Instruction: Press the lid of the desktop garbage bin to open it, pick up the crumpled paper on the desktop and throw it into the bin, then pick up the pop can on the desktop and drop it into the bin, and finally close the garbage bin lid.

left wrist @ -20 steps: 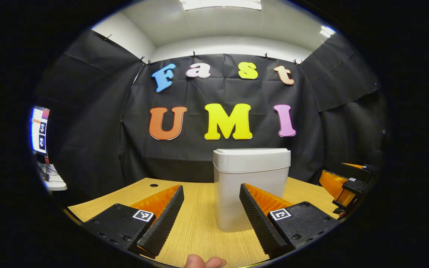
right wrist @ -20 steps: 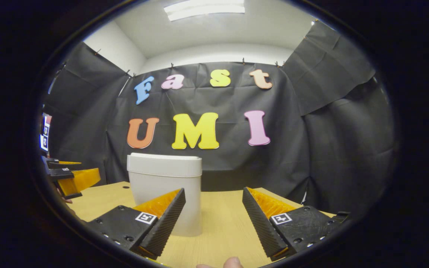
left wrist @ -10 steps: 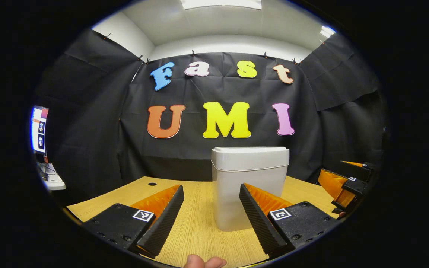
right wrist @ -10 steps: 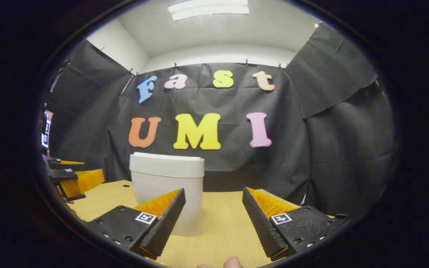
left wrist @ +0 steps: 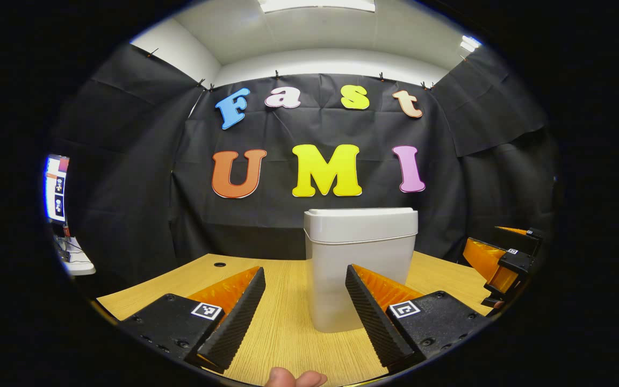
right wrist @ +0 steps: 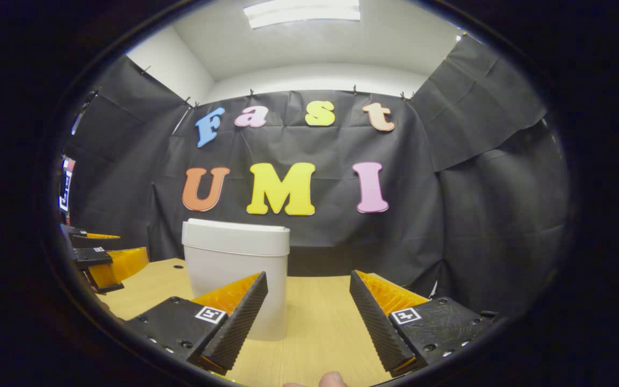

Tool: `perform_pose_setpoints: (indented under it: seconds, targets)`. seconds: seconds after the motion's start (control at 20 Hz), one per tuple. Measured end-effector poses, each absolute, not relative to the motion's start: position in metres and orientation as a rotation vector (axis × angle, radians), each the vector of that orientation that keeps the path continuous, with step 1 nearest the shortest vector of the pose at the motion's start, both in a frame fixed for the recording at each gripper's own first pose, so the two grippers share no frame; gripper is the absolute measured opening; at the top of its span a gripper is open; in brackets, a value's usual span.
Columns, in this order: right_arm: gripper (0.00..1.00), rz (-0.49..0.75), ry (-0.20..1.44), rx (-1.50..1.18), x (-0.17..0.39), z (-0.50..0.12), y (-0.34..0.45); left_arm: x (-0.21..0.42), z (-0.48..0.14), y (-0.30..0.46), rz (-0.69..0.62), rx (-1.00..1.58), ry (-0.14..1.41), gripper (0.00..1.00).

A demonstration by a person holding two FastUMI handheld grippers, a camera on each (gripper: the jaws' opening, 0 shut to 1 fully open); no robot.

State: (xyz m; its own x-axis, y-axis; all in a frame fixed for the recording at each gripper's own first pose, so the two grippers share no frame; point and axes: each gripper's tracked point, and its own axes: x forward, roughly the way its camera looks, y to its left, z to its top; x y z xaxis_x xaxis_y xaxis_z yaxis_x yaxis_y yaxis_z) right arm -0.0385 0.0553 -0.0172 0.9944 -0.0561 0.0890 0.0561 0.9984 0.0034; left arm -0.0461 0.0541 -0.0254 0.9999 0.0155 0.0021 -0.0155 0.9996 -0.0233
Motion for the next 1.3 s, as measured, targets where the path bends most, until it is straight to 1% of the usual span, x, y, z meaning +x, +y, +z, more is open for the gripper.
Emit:
perform_pose_setpoints:
  seconds: [0.05, 0.7, 0.8, 0.85, 0.9, 1.0, 1.15, 1.2, 1.25, 1.3]
  targets:
    - [0.95, -0.055, -0.089, 0.001, -0.038, -0.017, 0.057, -0.045, -0.025, 0.054, 0.015, -0.023, -0.004, 0.97]
    - [0.95, -0.042, -0.065, -0.012, -0.033, -0.028, 0.068, -0.047, -0.024, 0.06, 0.042, -0.019, -0.008, 0.97]
    - [0.95, -0.039, -0.068, -0.012, -0.033, -0.027, 0.068, -0.047, -0.024, 0.061, 0.045, -0.019, -0.007, 0.97]
    - [0.98, -0.041, -0.07, -0.012, -0.034, -0.026, 0.066, -0.047, -0.024, 0.061, 0.046, -0.02, -0.008, 0.97]
    - [0.98, -0.048, -0.071, -0.012, -0.033, -0.025, 0.065, -0.046, -0.022, 0.061, 0.047, -0.02, -0.01, 0.97]
    - [0.95, -0.056, -0.07, -0.012, -0.033, -0.026, 0.062, -0.047, -0.022, 0.061, 0.049, -0.021, -0.011, 0.97]
    - [0.95, -0.056, -0.066, -0.006, -0.03, -0.027, 0.061, -0.046, -0.023, 0.06, 0.053, -0.022, -0.008, 0.97]
    - [0.97, -0.053, -0.066, -0.004, -0.03, -0.028, 0.061, -0.047, -0.024, 0.059, 0.054, -0.021, -0.008, 0.97]
    - [0.95, -0.051, -0.067, -0.004, -0.029, -0.028, 0.061, -0.047, -0.025, 0.059, 0.057, -0.02, -0.008, 0.97]
    - [0.95, -0.047, -0.067, -0.007, -0.028, -0.03, 0.061, -0.047, -0.025, 0.059, 0.061, -0.018, -0.008, 0.97]
